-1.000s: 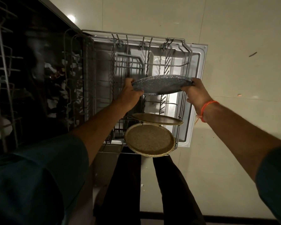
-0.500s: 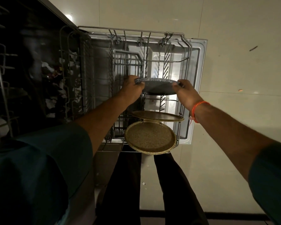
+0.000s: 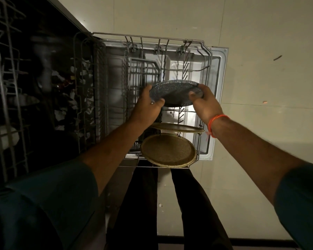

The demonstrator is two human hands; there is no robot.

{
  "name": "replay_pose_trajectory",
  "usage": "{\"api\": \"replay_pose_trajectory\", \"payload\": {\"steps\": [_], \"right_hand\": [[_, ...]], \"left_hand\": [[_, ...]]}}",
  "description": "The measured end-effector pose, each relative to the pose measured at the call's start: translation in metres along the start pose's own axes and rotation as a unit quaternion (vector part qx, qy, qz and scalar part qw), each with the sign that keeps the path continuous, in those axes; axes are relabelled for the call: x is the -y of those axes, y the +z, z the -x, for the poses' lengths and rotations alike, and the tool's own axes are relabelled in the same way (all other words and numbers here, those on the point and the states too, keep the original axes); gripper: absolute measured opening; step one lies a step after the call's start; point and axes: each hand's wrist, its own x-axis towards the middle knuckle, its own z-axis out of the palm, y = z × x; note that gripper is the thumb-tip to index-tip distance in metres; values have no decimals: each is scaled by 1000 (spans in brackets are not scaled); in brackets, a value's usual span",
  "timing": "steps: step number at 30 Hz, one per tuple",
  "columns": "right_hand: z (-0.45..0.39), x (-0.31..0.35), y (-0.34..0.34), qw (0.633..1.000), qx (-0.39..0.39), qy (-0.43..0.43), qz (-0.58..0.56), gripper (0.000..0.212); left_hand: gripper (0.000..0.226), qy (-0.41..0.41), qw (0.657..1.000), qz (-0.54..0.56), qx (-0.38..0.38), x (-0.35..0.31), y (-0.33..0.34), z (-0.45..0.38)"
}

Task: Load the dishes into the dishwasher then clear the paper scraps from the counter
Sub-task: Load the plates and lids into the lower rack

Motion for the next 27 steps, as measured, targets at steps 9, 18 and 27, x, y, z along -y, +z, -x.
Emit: {"api": "replay_pose_trajectory", "payload": {"steps": [9, 18, 27], "right_hand": [[58, 22, 25, 999, 26, -17, -10, 61], [160, 53, 17, 994, 13, -54, -90, 54], [272, 102, -1, 975, 30, -95, -198, 50]], "left_hand": [[67, -1, 999, 36, 6, -20, -5, 60], [61, 22, 992, 122, -8, -51, -22, 161], [52, 65, 982, 170, -50, -90, -71, 280]]}}
